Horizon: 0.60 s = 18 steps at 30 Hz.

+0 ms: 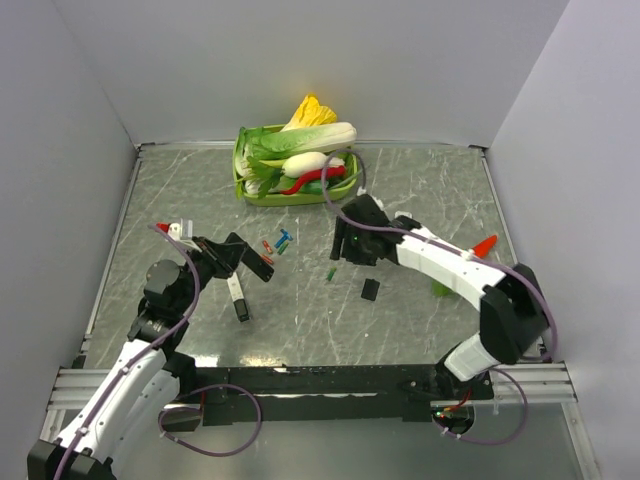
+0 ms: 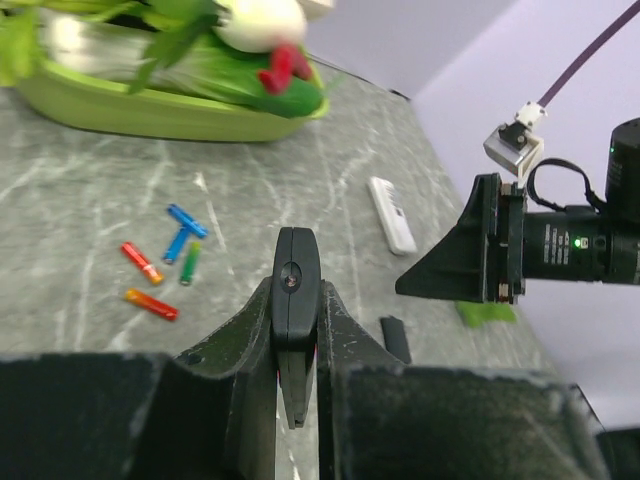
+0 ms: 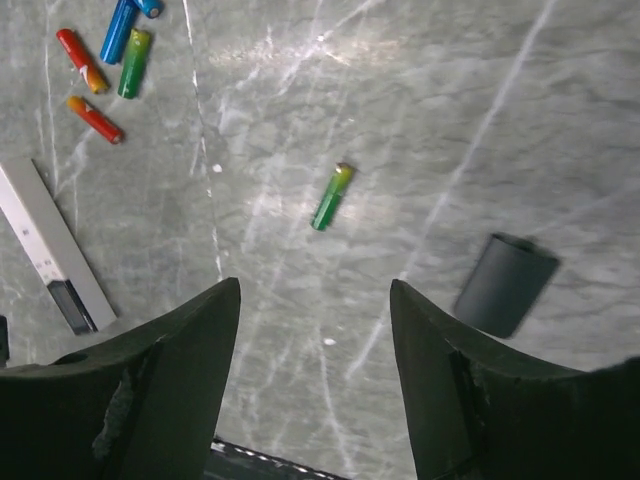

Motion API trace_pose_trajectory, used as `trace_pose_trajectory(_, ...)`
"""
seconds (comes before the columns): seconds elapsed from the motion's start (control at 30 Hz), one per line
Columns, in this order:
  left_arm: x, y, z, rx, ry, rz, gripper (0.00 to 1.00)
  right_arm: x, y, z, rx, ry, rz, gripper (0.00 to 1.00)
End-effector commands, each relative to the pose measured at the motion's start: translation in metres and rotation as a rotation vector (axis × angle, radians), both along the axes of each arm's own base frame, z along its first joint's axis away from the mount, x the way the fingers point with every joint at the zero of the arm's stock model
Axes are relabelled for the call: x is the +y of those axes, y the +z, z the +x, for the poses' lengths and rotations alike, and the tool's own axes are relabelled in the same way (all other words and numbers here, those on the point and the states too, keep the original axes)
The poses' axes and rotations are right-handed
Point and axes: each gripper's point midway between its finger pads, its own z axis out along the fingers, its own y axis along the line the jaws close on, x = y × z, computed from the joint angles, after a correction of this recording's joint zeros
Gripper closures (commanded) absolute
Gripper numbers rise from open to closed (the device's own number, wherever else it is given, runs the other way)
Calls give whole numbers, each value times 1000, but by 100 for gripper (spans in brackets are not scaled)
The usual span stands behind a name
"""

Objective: Load the batteries into the remote control

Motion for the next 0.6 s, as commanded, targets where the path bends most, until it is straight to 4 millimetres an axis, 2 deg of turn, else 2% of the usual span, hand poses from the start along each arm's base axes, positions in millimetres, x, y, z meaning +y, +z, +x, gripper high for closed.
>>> trace_pose_trajectory(0.0, 16, 7, 7, -31, 100, 4, 99, 17, -6, 7, 68, -72, -10, 33)
trace_pose_trajectory(0.1, 17, 8, 7, -33, 107, -5, 99, 25, -21, 7, 112, -84, -16, 37)
trace_pose_trajectory(0.23, 14, 8, 5, -38, 97, -14, 99, 27, -49, 7, 180, -111, -55, 43)
trace_pose_trajectory(0.33, 12, 9, 3, -42, 87, -19, 99, 27, -62, 7, 210, -128, -71, 47)
trace_pose_trajectory(0.57, 6, 7, 0, -42, 64, -42, 99, 31, -76, 4, 249, -131, -79, 55)
